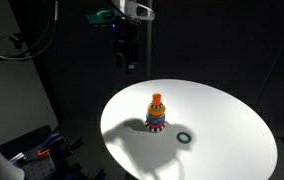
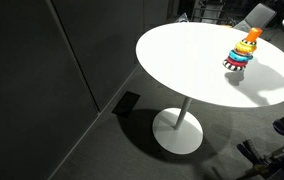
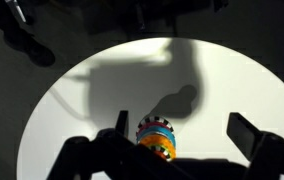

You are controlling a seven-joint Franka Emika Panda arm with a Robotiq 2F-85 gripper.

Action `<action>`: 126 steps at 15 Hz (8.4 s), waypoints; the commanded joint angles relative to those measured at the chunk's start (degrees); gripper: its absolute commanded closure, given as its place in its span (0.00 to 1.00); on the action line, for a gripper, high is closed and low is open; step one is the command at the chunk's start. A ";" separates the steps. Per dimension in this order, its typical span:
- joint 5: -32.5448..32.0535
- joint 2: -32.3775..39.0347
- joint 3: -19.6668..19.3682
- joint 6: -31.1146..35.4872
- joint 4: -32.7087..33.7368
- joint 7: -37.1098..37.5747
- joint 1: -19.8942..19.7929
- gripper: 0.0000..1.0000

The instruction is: Pick up the dark green ring and put it on the ring holder

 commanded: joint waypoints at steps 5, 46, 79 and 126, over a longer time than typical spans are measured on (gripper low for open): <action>-2.27 10.29 -3.56 3.19 5.65 3.76 -3.28 0.00; 4.83 39.70 -8.64 17.71 24.75 21.74 -5.32 0.00; 7.19 58.59 -9.84 33.72 33.00 31.37 -2.39 0.00; 13.44 61.84 -9.30 33.92 35.50 31.67 -4.85 0.25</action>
